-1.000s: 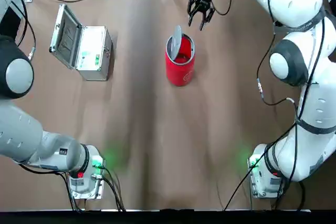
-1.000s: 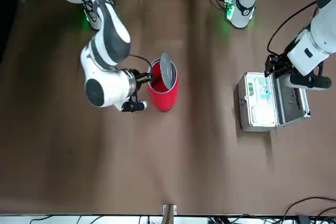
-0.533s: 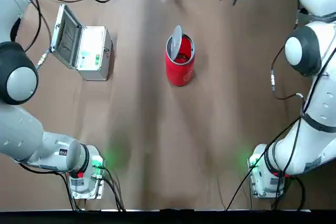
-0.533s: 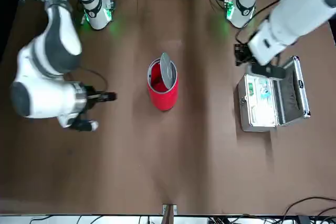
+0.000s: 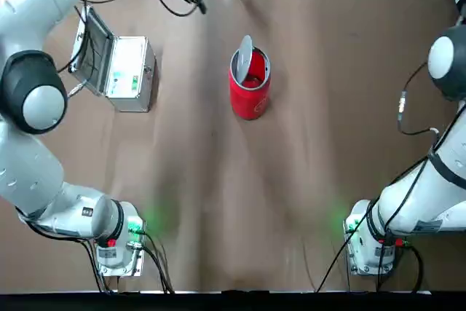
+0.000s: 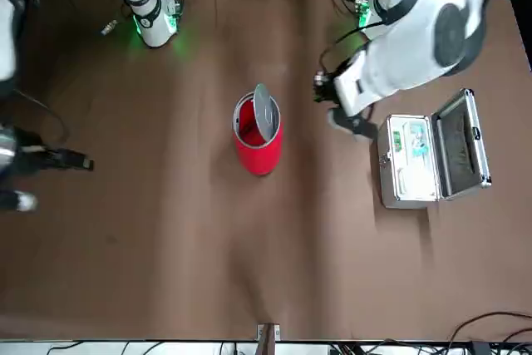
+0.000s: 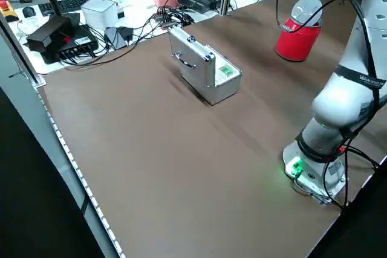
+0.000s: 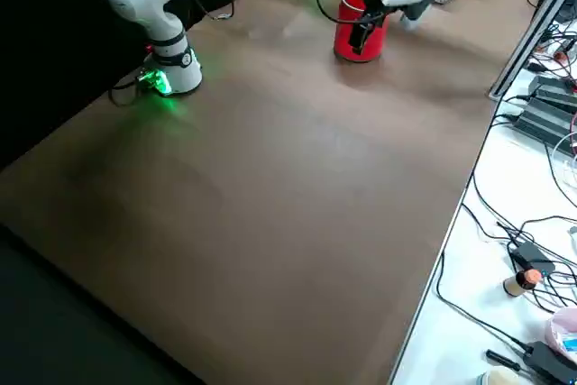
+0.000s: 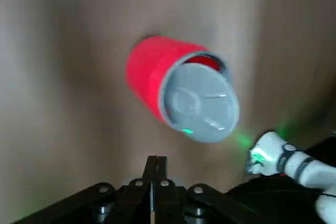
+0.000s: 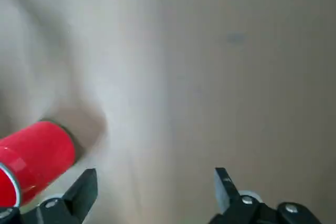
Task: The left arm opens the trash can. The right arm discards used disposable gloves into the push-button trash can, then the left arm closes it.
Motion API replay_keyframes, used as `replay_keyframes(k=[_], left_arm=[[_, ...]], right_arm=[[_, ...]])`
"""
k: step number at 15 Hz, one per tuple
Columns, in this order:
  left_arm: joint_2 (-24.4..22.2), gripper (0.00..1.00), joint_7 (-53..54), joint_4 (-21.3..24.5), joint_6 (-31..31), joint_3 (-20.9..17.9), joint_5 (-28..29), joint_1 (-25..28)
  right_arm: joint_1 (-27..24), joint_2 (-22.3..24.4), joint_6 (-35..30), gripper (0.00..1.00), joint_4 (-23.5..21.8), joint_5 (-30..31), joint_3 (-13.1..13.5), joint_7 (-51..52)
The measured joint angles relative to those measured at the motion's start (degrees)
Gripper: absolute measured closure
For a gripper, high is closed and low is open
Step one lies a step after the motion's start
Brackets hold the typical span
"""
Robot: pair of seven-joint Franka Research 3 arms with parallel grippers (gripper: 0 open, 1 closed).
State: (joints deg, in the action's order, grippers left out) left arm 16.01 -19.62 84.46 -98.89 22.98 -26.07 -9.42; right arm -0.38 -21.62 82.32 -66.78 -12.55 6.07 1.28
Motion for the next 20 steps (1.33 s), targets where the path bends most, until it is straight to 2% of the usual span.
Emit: replay_keyframes(k=[5,8,11,16,20], left_arm=[[4.08,0.99,-8.31,0.0,-12.33,0.68,-0.53,-7.14],[6.23,0.99,-12.27,0.04,-14.79,0.61,0.31,-10.32],[7.99,0.99,-17.68,0.05,-15.14,0.63,5.4,-12.85],[9.37,0.99,-20.04,0.04,-17.51,0.62,8.08,-14.42],[11.46,0.99,-22.75,0.04,-19.85,0.59,10.63,-16.35]], right_arm=[[-0.81,9.11,-0.68,0.02,-0.47,6.14,-0.71,1.47],[-0.59,15.47,3.09,0.02,-7.41,6.15,-1.08,0.91],[-0.54,20.23,6.25,0.02,-15.62,6.65,-1.43,0.3],[-0.41,21.7,2.66,0.02,-16.84,7.04,-1.78,0.29],[1.36,21.83,1.24,0.02,-17.11,11.94,-2.34,1.52]])
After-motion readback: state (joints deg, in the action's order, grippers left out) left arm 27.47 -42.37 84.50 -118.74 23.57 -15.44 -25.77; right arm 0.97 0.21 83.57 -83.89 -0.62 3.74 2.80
